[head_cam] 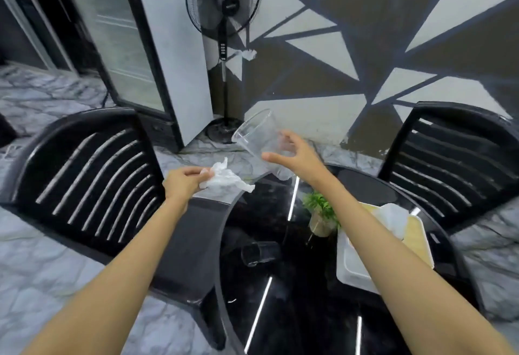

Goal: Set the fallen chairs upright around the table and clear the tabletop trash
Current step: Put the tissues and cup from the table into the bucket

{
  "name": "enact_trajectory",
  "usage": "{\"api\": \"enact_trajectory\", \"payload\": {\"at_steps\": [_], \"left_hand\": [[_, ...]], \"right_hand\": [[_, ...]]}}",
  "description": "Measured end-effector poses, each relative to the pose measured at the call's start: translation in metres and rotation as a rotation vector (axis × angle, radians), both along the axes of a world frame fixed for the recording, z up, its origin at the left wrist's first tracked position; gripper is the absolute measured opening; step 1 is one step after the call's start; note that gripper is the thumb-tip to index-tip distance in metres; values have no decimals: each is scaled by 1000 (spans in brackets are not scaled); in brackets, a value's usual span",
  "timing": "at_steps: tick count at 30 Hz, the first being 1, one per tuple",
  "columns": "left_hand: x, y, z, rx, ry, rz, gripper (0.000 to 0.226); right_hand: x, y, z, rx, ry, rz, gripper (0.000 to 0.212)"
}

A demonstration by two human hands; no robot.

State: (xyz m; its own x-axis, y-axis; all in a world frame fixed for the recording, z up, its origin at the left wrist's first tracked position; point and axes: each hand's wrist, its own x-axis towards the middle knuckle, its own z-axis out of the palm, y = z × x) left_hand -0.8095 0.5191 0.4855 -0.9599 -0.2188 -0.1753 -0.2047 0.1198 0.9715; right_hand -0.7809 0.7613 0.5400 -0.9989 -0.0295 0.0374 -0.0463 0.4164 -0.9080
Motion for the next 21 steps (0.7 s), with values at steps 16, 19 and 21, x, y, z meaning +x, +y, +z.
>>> {"api": "enact_trajectory", "payload": {"at_steps": [16, 19, 21], "left_hand": [[280, -216, -110, -43, -254, 20, 15], [314, -236, -147, -53, -345, 51, 19], [332, -244, -170, -66, -395, 78, 20]], "right_hand": [[272, -227, -161, -175, -487, -60, 68], [306, -245, -196, -176, -577, -98, 70], [323, -254, -219, -169, -641, -110, 71]]}}
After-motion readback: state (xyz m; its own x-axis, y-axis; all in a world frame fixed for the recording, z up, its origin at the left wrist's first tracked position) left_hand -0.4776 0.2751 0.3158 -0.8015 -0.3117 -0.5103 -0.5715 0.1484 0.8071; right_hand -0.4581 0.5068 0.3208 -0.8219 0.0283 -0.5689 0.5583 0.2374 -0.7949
